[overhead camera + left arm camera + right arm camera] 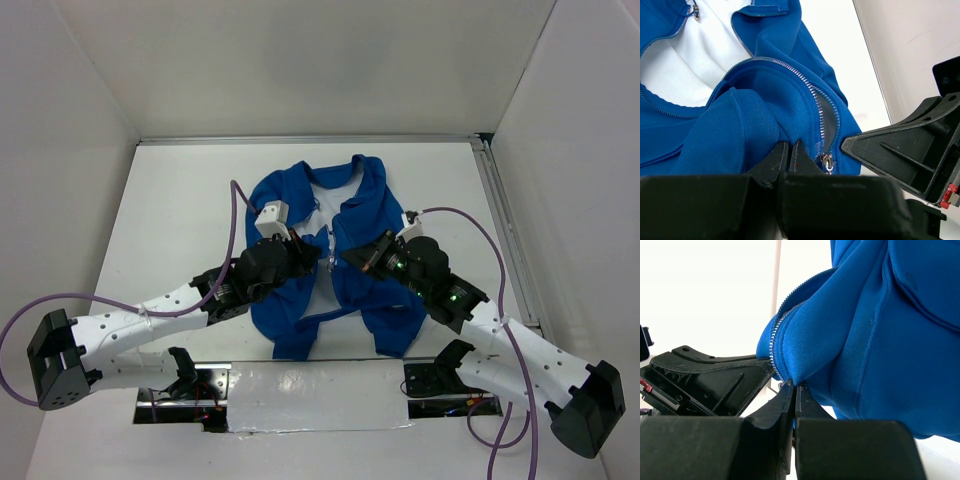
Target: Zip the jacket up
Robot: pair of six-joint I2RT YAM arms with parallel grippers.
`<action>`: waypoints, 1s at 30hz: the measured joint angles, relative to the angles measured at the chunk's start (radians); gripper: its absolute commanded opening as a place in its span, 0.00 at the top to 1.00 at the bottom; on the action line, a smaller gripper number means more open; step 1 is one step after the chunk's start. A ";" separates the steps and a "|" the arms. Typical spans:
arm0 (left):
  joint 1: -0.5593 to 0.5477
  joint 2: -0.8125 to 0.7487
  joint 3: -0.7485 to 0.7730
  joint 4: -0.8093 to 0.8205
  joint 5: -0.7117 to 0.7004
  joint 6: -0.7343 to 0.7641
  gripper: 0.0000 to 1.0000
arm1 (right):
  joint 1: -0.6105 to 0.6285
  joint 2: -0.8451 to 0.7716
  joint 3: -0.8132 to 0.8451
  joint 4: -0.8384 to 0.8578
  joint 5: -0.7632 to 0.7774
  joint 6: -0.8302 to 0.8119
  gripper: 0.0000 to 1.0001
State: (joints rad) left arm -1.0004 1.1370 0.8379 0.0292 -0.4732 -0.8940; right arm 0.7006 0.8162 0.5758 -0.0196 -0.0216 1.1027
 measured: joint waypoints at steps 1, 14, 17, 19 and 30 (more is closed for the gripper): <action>0.000 0.000 0.000 0.000 0.000 0.000 1.00 | 0.000 0.000 0.000 0.002 0.001 0.000 1.00; 0.000 0.000 0.000 0.000 0.018 0.000 1.00 | 0.000 0.014 0.000 0.008 0.023 -0.012 1.00; 0.000 0.000 0.000 0.000 0.019 0.000 1.00 | 0.000 0.016 0.000 0.018 0.026 -0.012 1.00; 0.000 0.000 0.000 0.000 0.018 -0.001 1.00 | 0.000 0.018 -0.003 0.027 0.027 -0.011 1.00; -0.026 -0.001 0.000 -0.011 -0.004 0.000 1.00 | 0.000 0.059 -0.007 0.018 0.042 -0.010 1.00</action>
State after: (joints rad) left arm -1.0260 1.1358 0.8379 0.0181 -0.4774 -0.8936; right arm 0.7006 0.8749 0.5686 -0.0013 0.0200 1.0927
